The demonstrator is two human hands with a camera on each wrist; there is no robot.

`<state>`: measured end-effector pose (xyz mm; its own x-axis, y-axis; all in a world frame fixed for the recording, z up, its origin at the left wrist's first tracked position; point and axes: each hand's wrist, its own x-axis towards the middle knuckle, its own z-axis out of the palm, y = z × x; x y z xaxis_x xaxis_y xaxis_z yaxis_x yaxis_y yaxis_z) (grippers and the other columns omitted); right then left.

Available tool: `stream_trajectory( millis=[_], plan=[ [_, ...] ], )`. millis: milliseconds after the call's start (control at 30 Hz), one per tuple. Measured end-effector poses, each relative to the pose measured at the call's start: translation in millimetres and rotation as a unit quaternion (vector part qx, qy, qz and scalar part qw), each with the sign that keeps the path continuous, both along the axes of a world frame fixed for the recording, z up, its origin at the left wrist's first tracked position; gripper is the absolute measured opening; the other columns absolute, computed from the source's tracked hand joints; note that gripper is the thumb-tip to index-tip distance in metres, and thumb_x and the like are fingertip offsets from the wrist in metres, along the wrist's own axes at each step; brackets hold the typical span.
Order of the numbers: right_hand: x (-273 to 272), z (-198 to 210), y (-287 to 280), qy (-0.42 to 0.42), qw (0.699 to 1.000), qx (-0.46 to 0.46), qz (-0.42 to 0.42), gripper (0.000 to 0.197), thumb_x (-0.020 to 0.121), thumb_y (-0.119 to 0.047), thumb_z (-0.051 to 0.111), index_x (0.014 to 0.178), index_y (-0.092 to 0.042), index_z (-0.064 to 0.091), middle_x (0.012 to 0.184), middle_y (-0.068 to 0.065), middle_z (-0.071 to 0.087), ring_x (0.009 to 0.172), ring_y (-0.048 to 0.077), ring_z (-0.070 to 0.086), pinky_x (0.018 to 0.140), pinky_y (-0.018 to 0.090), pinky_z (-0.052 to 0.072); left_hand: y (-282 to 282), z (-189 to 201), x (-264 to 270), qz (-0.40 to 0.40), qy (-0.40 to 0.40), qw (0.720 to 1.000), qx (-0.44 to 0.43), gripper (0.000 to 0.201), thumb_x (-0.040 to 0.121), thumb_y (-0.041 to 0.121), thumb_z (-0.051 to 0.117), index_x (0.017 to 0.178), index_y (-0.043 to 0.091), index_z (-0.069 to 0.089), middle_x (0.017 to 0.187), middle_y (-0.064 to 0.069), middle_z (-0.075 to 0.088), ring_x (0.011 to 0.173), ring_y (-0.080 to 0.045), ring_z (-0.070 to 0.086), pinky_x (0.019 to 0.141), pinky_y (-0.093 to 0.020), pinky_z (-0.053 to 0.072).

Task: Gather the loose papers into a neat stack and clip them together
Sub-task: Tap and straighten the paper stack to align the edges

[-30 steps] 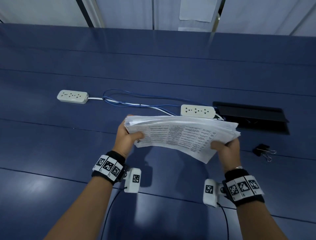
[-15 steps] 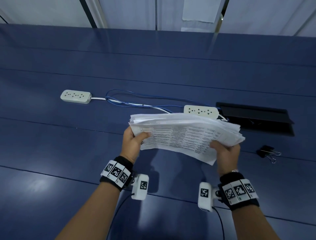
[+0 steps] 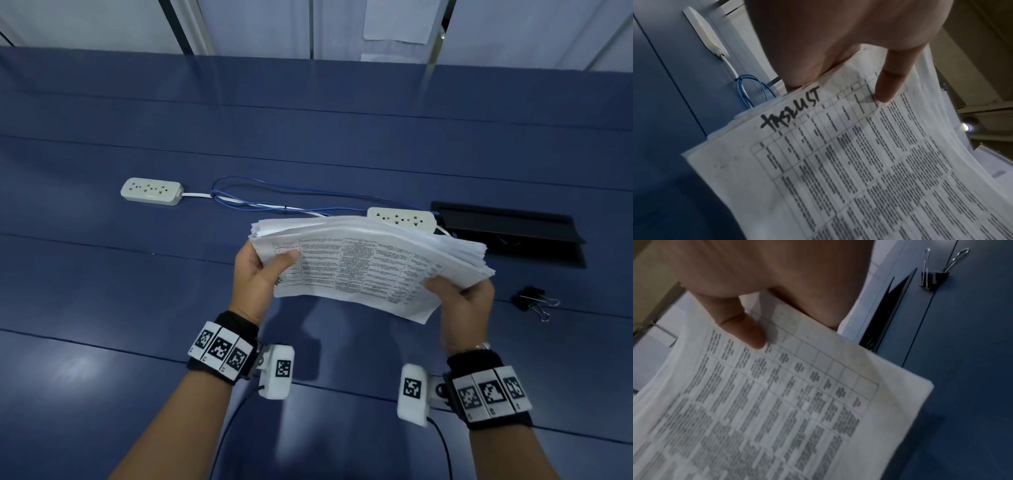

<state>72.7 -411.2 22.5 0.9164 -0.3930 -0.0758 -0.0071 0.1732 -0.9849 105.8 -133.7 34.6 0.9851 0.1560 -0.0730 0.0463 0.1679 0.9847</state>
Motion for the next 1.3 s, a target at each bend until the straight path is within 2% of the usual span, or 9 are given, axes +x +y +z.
stream_trajectory(
  millis=[100,233,467,567,667,800,1000,1133,1300],
  plan=[
    [-2,-3,-3,0.01,0.999,-0.023,0.04,0.045,0.067,0.022,0.059,0.098,-0.01,0.062,0.079,-0.015,0.071,0.077,0.006,0.065,0.068,0.023,0.052,6,-5,0,-0.017,-0.002,1.0,0.014,0.033,0.078,-0.016,0.065,0.098,0.009,0.057,0.082,0.006,0.068,0.08,-0.01,0.067,0.073,-0.021,0.054],
    [4,-8,3,0.053,0.998,-0.012,0.04,0.04,0.079,0.024,0.06,0.09,-0.014,0.067,0.074,-0.016,0.076,0.074,0.001,0.071,0.066,0.024,0.055,-3,-7,0,-0.015,0.021,0.999,0.02,0.032,0.083,-0.019,0.061,0.104,0.005,0.063,0.089,0.005,0.078,0.086,-0.012,0.074,0.076,-0.023,0.056],
    [-3,-10,-4,0.026,0.999,-0.018,0.028,0.046,0.076,0.024,0.062,0.116,0.003,0.06,0.09,-0.01,0.075,0.088,0.009,0.071,0.074,0.029,0.057,0,-7,0,-0.023,-0.006,1.0,-0.003,0.042,0.071,-0.009,0.069,0.11,0.006,0.06,0.097,0.0,0.075,0.092,-0.016,0.071,0.081,-0.029,0.057],
    [-1,-26,-8,0.067,0.997,-0.013,0.04,0.05,0.063,0.014,0.06,0.113,0.01,0.059,0.09,0.003,0.072,0.081,0.009,0.071,0.075,0.035,0.053,5,-27,3,-0.029,0.053,0.998,-0.001,0.051,0.062,-0.007,0.066,0.112,-0.012,0.057,0.092,-0.007,0.072,0.081,-0.014,0.072,0.073,-0.031,0.055],
    [6,-26,-14,0.084,0.996,-0.007,0.036,0.038,0.071,0.029,0.052,0.099,0.006,0.063,0.074,-0.008,0.073,0.07,0.005,0.069,0.063,0.024,0.053,5,-31,5,-0.036,0.076,0.996,0.009,0.053,0.061,-0.008,0.065,0.112,-0.02,0.057,0.085,-0.002,0.075,0.078,-0.014,0.072,0.07,-0.026,0.056],
    [6,-22,-17,0.084,0.995,-0.019,0.049,0.041,0.076,0.029,0.053,0.105,0.003,0.063,0.075,-0.012,0.075,0.073,0.006,0.07,0.067,0.028,0.053,2,-25,0,-0.044,0.067,0.997,0.019,0.041,0.069,-0.008,0.072,0.109,-0.008,0.065,0.091,0.0,0.079,0.087,-0.018,0.074,0.077,-0.029,0.056],
    [0,2,4,0.0,1.0,0.001,0.002,0.046,0.085,0.011,0.067,0.127,-0.001,0.056,0.113,0.007,0.071,0.105,0.019,0.07,0.085,0.032,0.059,-12,-10,-6,0.012,0.018,1.0,-0.005,0.036,0.084,-0.012,0.067,0.119,-0.003,0.061,0.11,-0.009,0.074,0.103,-0.022,0.072,0.084,-0.03,0.058],
    [-4,-8,-1,0.053,0.998,-0.028,0.016,0.044,0.079,0.027,0.056,0.105,-0.007,0.064,0.092,-0.001,0.075,0.086,0.009,0.071,0.074,0.03,0.058,-2,-23,-7,0.007,0.049,0.999,-0.011,0.05,0.073,-0.013,0.075,0.119,-0.014,0.057,0.11,-0.021,0.071,0.092,-0.022,0.073,0.074,-0.029,0.057],
    [-5,-24,0,0.113,0.993,-0.013,0.019,0.041,0.077,0.028,0.055,0.097,-0.006,0.066,0.079,-0.007,0.073,0.071,-0.001,0.07,0.07,0.028,0.052,-2,-32,-9,-0.029,0.085,0.996,0.014,0.037,0.064,-0.004,0.07,0.098,0.01,0.072,0.091,0.001,0.079,0.087,-0.017,0.074,0.077,-0.031,0.056]
  ],
)
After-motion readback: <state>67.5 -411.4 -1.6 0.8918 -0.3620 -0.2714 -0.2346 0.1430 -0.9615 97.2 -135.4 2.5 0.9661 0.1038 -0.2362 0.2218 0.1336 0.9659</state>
